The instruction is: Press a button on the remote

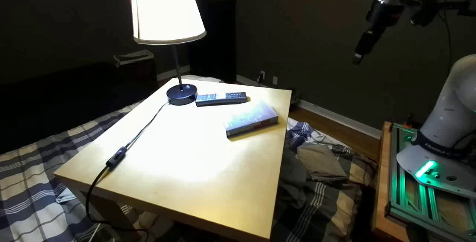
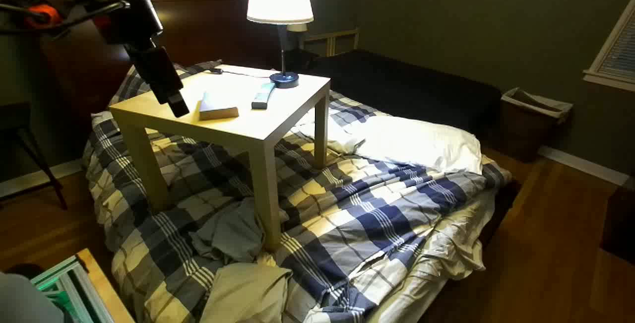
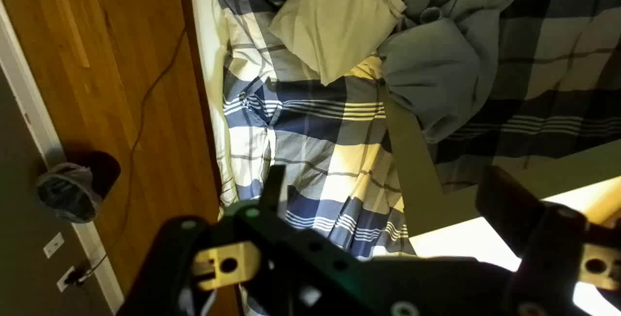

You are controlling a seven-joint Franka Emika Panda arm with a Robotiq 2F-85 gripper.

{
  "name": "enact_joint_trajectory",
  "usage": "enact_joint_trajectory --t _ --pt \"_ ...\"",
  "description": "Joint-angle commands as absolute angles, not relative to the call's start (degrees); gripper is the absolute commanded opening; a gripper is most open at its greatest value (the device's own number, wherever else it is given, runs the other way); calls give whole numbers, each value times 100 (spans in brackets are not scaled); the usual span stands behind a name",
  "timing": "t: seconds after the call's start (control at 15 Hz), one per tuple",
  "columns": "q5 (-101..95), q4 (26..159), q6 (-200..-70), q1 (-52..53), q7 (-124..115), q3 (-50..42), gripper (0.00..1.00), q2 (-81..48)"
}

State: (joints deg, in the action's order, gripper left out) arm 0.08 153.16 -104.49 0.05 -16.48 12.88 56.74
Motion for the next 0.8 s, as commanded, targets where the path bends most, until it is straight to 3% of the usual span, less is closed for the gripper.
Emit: enact_joint_trajectory --t 0.0,0.73 --pt "-27 15303 -10437 50 -1678 1252 100 5660" --pt "62 15227 -10612 209 -1634 1407 100 5404"
